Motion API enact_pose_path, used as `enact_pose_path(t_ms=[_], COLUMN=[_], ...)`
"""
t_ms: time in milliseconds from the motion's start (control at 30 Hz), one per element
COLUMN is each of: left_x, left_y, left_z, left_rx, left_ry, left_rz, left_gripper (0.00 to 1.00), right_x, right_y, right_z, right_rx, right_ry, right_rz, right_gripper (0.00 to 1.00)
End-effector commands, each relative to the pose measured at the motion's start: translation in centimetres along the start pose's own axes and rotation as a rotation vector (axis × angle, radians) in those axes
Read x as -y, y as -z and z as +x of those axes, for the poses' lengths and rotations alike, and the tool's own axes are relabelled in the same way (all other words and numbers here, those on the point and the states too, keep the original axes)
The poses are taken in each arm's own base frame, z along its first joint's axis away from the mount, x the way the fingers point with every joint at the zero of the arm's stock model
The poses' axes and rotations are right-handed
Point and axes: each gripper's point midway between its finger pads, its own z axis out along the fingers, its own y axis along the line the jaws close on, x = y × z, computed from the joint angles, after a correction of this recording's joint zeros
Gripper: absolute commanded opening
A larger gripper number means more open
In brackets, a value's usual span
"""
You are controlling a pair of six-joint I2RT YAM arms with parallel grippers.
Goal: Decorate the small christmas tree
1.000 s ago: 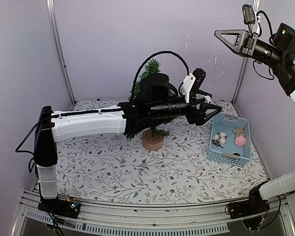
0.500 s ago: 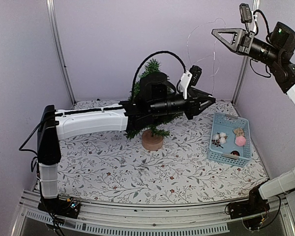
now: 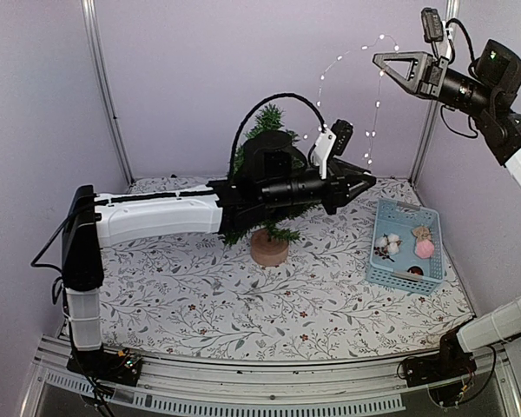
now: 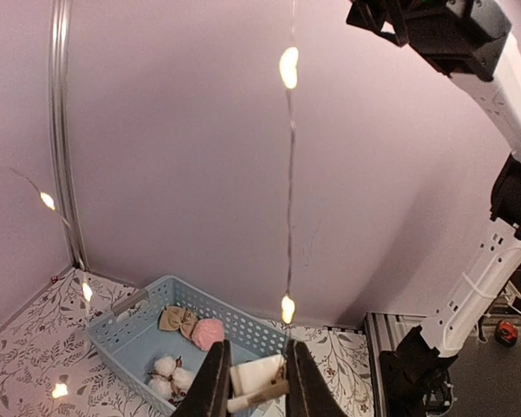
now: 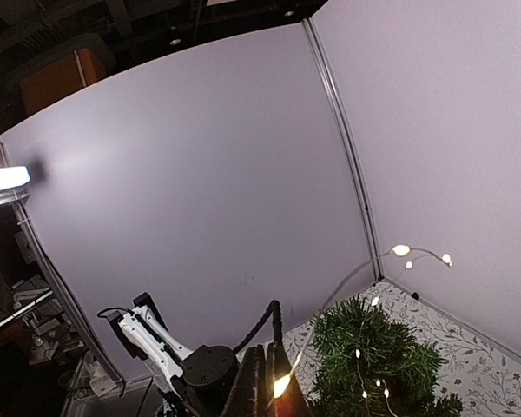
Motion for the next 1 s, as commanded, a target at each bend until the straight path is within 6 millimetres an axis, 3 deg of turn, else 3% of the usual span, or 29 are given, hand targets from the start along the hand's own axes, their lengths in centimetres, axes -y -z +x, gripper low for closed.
enact_pose_path(t_ms=[0, 233, 367, 533, 633, 833, 967], left_x=[0.3, 1.4, 1.5, 1.8, 2.5, 3.2, 2.6], left_y=[1.6, 2.4, 3.3, 4.8, 6.3, 10.5, 12.8], left_z=[-1.4, -0.1, 0.6, 1.0, 1.4, 0.9, 0.5], left_rx=[0.004, -0.069, -0.089, -0.102, -0.113, -0.114, -0.112], left_ry=[-0.048, -0.124, -0.135, -0.132, -0.128, -0.149, -0.177], left_rz=[-0.005, 0.002, -0.011, -0.025, -0.019, -0.056, -0.134], left_gripper=[0.00, 0.11, 0.22, 0.60, 0.71, 0.75, 0.74], right_x=[-0.9, -1.8, -2.7, -3.9, -4.6, -5.6, -6.2], right_y=[0.1, 0.4, 0.6, 0.9, 1.3, 1.9, 2.1], right_z=[0.0, 1.7, 2.4, 3.5, 4.0, 4.8, 4.9], right_rx=[-0.002, -0.062, -0.095, -0.143, -0.166, -0.205, -0.214], right_ry=[0.019, 0.009, 0.002, -0.030, -0.047, -0.058, -0.052], right_rz=[-0.030, -0.089, -0.138, -0.218, -0.243, -0.285, -0.309], right_gripper=[0.00, 0.00, 0.00, 0.00, 0.00, 0.00, 0.00])
